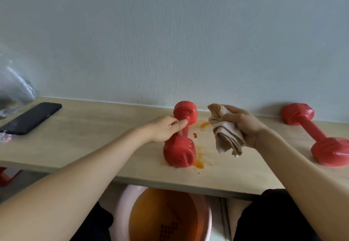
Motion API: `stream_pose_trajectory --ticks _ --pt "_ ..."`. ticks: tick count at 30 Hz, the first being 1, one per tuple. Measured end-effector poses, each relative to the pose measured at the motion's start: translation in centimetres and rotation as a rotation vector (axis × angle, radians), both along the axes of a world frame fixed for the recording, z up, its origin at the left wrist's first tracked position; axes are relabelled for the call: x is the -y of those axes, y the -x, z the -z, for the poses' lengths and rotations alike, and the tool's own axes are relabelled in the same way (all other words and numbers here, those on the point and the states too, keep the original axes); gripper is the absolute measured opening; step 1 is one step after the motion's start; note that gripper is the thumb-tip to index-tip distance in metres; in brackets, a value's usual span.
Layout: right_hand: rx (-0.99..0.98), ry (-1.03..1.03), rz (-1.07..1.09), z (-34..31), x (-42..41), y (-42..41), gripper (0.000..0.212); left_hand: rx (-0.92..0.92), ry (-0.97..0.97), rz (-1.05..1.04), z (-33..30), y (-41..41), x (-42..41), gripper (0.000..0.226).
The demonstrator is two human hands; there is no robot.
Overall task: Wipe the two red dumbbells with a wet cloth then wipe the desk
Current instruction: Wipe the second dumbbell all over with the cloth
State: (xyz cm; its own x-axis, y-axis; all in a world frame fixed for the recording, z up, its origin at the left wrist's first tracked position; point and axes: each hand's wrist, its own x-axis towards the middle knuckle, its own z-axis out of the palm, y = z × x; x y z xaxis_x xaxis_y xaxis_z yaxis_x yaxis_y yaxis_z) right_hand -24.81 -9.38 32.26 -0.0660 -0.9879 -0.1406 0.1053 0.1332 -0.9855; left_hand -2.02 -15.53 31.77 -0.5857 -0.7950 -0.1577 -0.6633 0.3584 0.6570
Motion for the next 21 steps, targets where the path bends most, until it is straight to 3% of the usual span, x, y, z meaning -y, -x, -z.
stream_pose_trajectory --ticks 3,5,10,15,21 --pt "0.092 0.033 0.071 0.7 -0.1 0.8 0.034 -0.007 -0.066 -0.127 0.1 1.6 1.7 0.024" --pt "0.132 0.025 0.099 1.0 -0.3 1.3 0.023 0.001 -0.102 -0.203 0.4 2.9 2.8 0.022" --pt "0.273 0.020 0.201 1.1 -0.6 2.4 0.016 0.046 -0.407 -0.292 2.5 5.8 4.6 0.025" --pt "0.275 0.072 0.339 1.5 -0.4 3.5 0.011 -0.215 -0.701 -0.469 3.4 6.7 5.6 0.005" --pt "0.299 0.141 0.359 1.2 -0.5 4.0 0.014 -0.384 -0.623 -0.519 2.4 7.9 4.6 0.020"
